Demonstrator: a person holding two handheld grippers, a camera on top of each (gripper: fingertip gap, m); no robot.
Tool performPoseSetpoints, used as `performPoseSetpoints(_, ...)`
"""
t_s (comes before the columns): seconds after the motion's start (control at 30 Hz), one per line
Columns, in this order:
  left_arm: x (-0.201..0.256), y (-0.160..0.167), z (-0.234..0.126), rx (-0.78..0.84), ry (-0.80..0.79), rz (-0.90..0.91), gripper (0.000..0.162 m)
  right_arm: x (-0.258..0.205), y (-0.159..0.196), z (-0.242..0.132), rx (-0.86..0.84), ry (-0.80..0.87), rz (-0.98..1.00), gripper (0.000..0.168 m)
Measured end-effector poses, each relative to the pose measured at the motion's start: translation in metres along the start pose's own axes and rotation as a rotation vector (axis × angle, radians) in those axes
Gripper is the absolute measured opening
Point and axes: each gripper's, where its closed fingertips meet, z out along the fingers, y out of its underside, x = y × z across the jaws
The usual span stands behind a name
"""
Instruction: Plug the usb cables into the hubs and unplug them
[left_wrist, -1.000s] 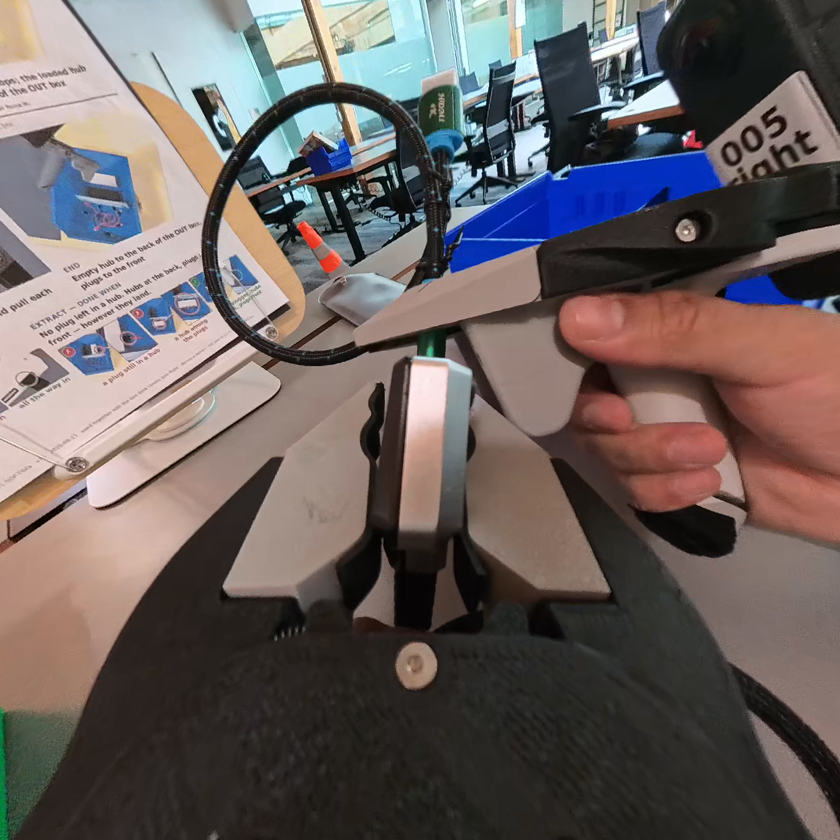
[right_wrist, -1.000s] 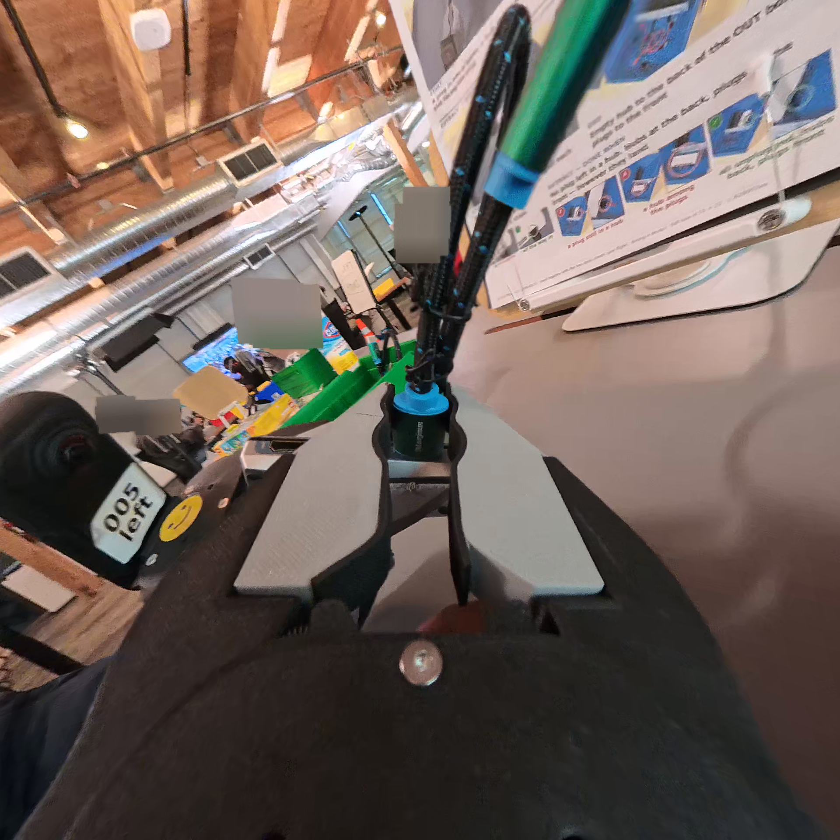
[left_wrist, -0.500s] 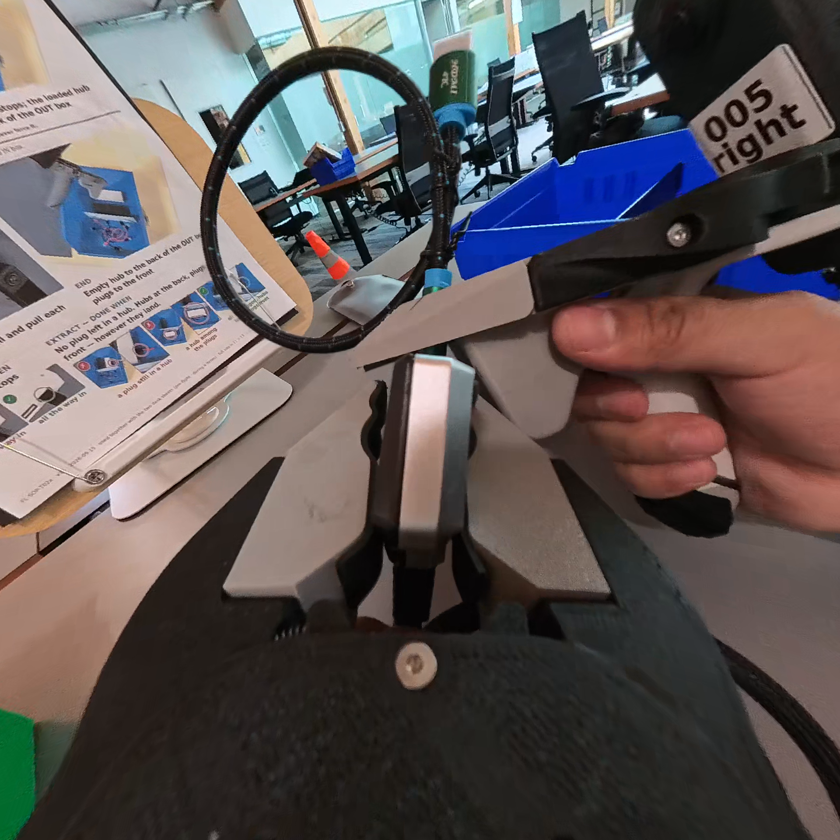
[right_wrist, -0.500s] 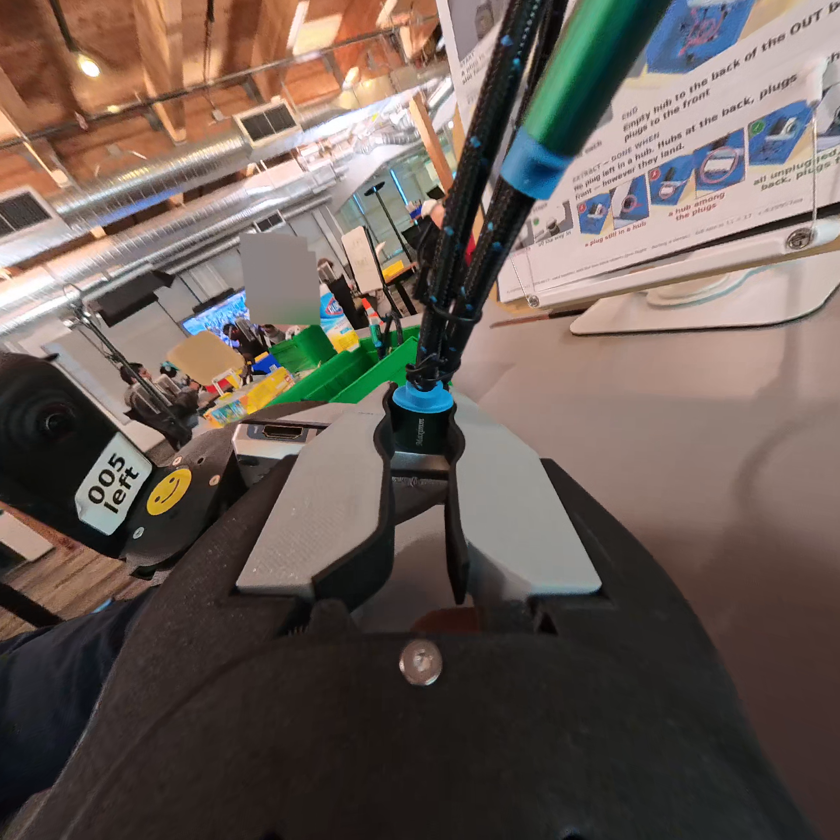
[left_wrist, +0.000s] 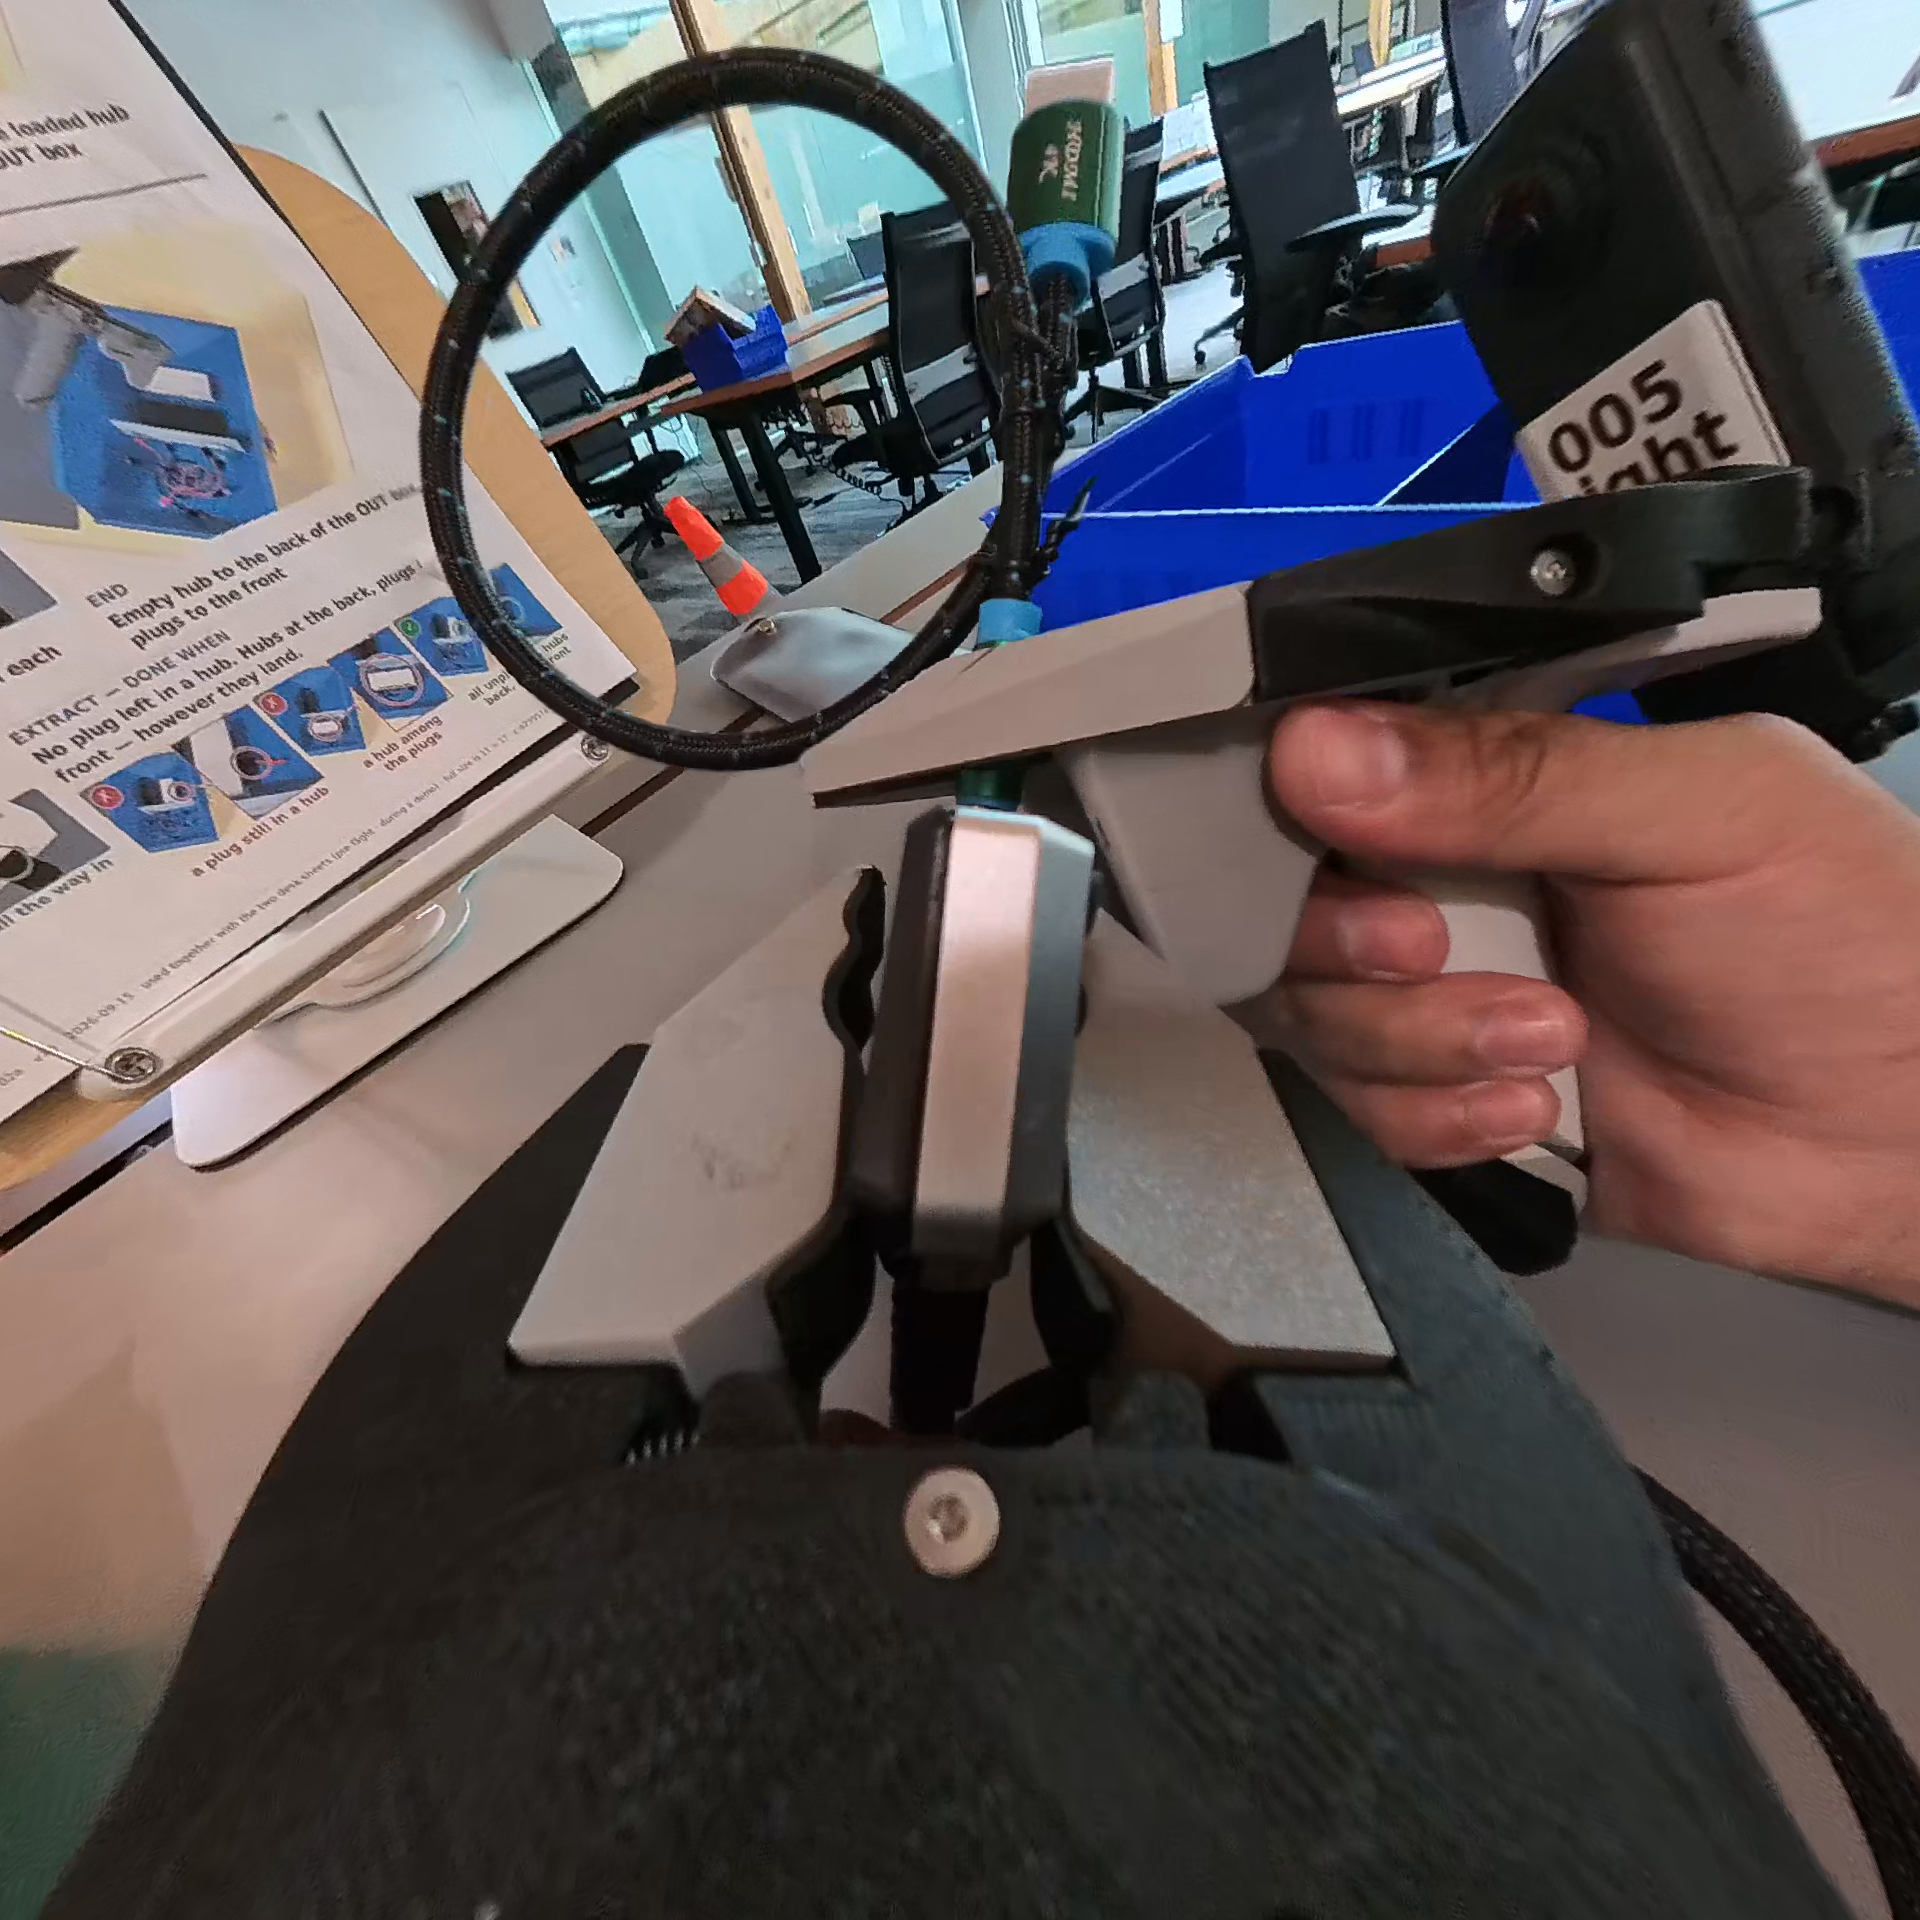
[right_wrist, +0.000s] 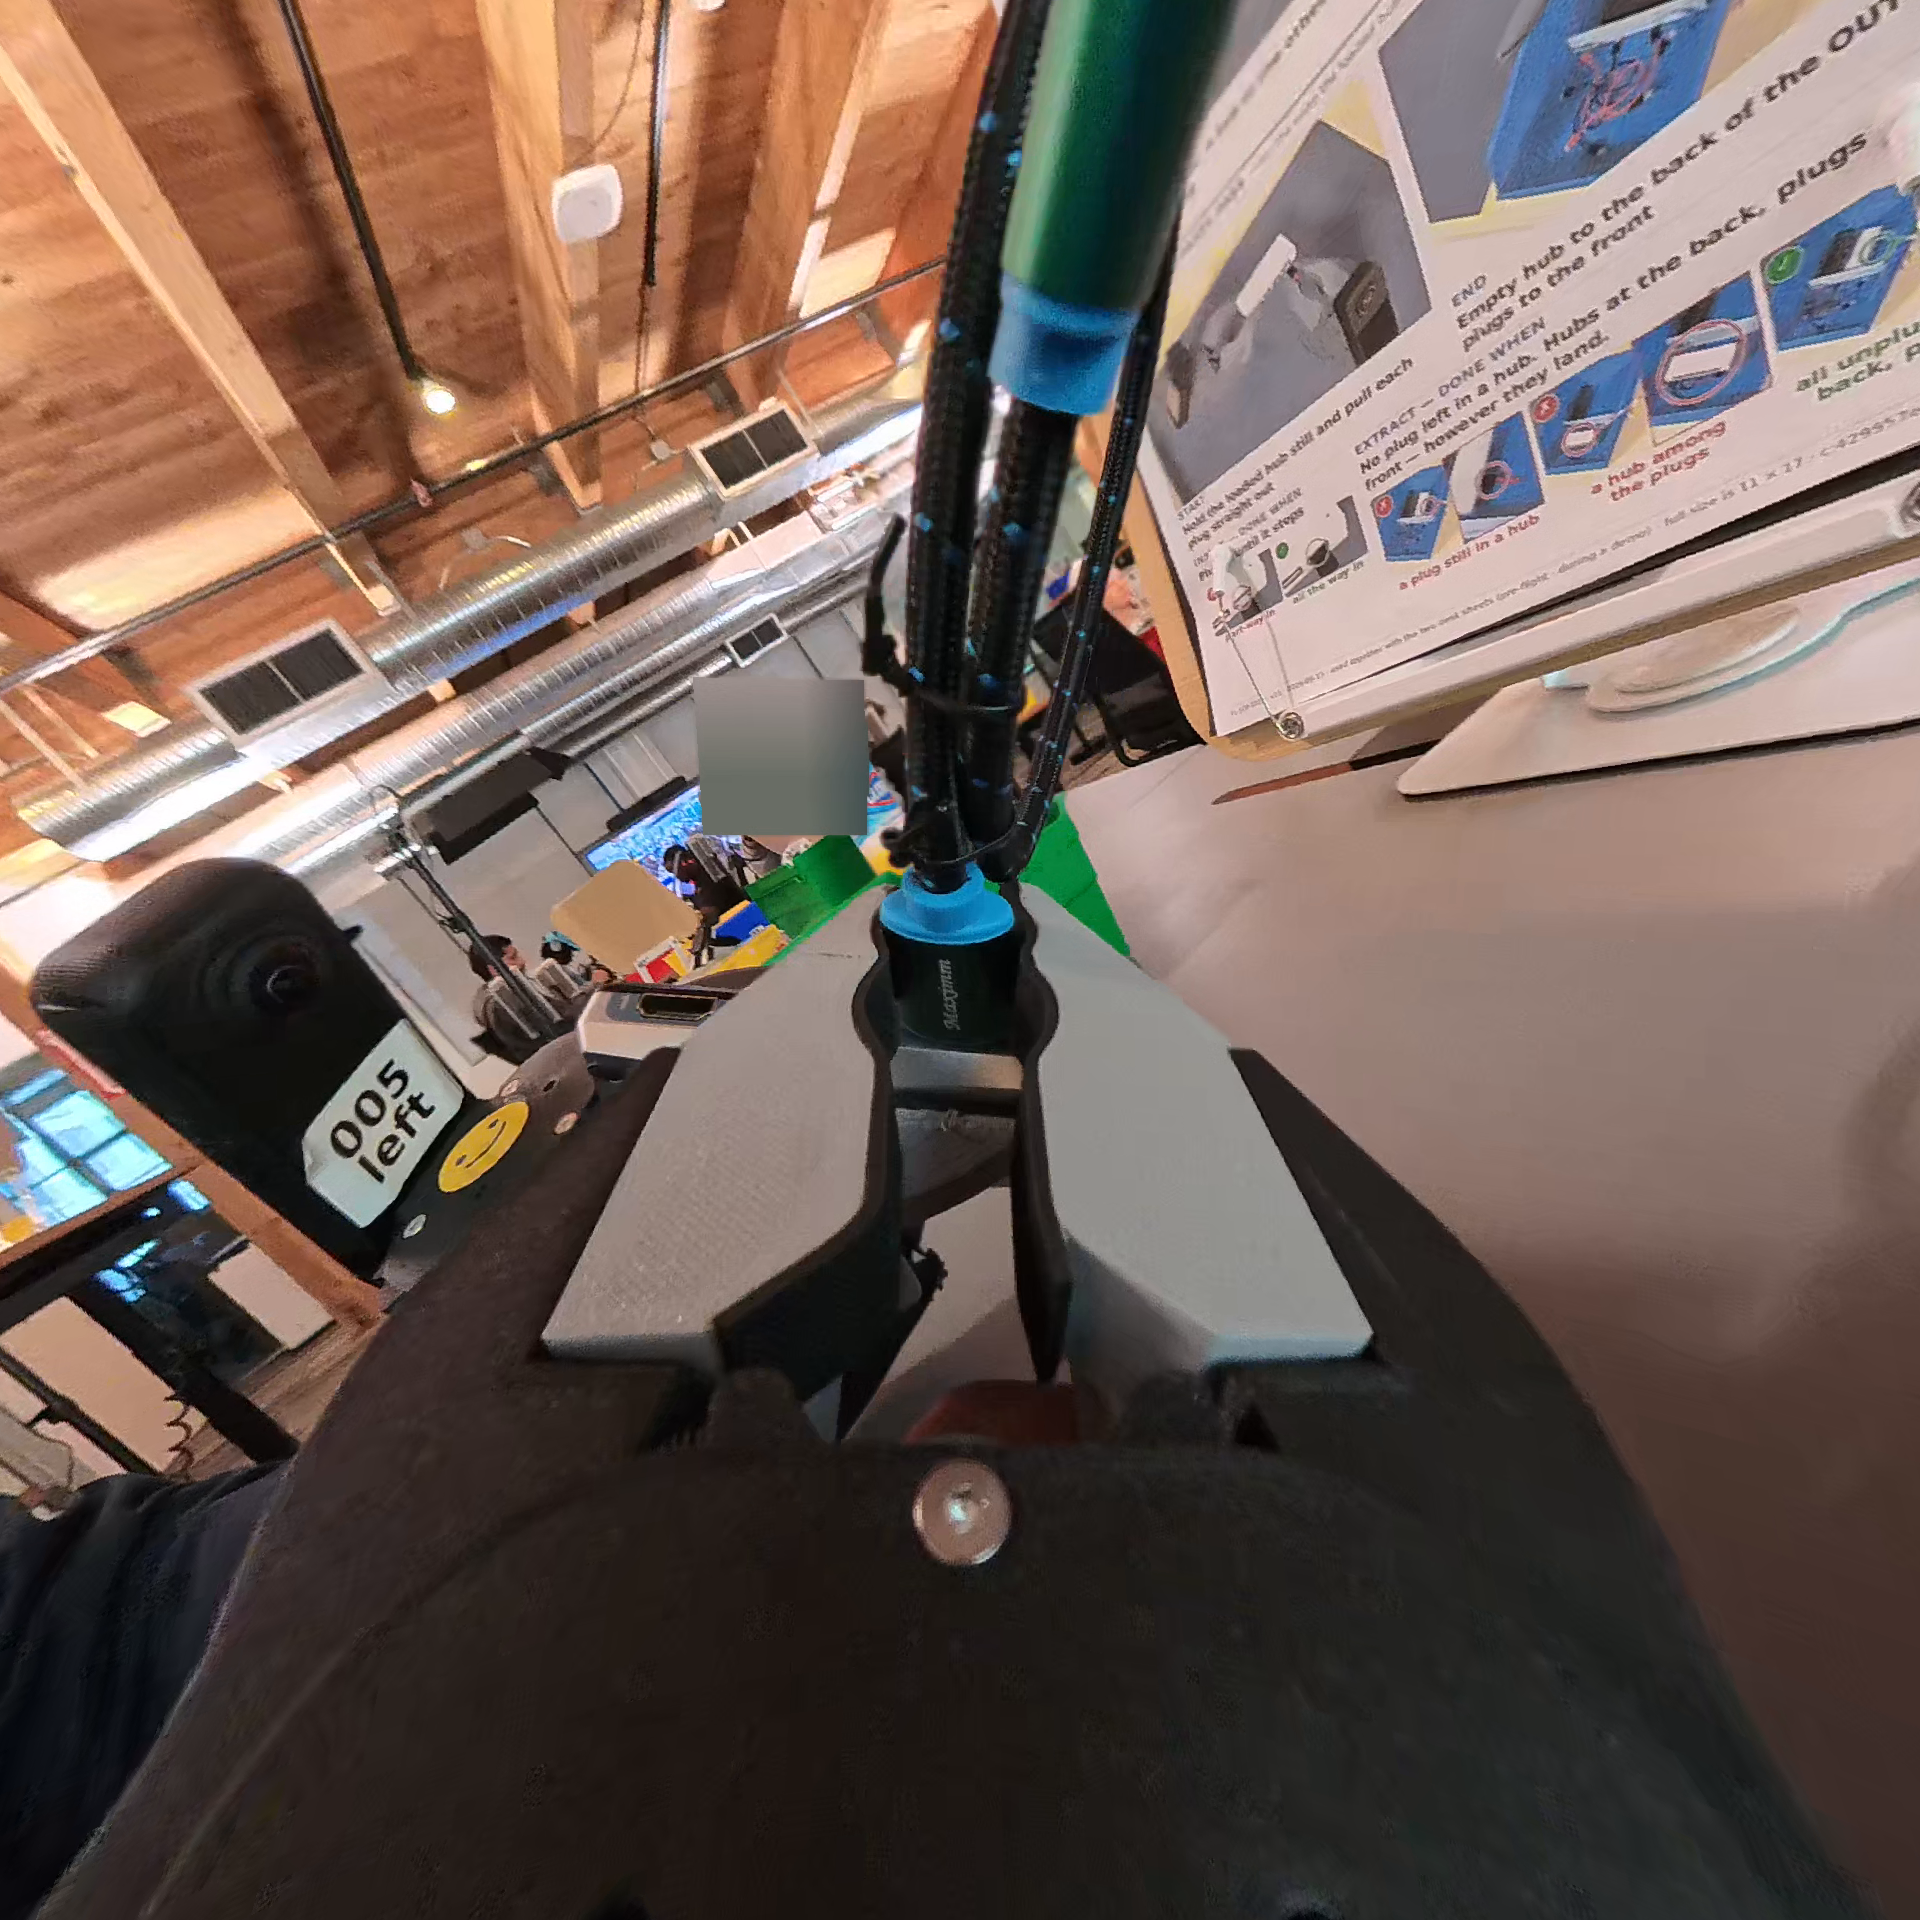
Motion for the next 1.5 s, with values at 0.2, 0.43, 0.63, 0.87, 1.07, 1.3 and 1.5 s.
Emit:
performPoseSetpoints(0.2,-0.002,0.004,0.0,-0.007,-0.018,0.009,0.028,-0.001,0.002,0.003,-0.027,-0.03,-0.003,0.014)
performPoseSetpoints(0.43,-0.006,0.008,-0.002,-0.023,-0.04,0.029,0.028,0.0,0.002,0.005,-0.132,0.155,-0.39,0.016)
performPoseSetpoints(0.63,-0.007,0.022,0.0,-0.088,-0.027,0.029,0.028,0.007,0.018,0.007,-0.138,-0.11,0.24,0.018)
performPoseSetpoints(0.87,-0.008,0.018,0.001,-0.061,-0.013,-0.015,0.028,0.013,0.01,0.006,-0.258,0.232,-0.521,0.02)
performPoseSetpoints(1.07,-0.011,0.009,-0.004,-0.038,-0.056,0.028,0.028,-0.004,0.007,0.011,-0.181,-0.035,0.022,0.017)
performPoseSetpoints(1.3,-0.009,0.02,0.002,-0.07,-0.011,-0.02,0.028,0.012,0.013,0.01,-0.263,0.165,-0.389,0.019)
performPoseSetpoints(1.5,-0.016,0.006,-0.005,-0.013,-0.046,-0.021,0.028,-0.009,0.001,0.018,-0.204,0.009,-0.097,0.016)
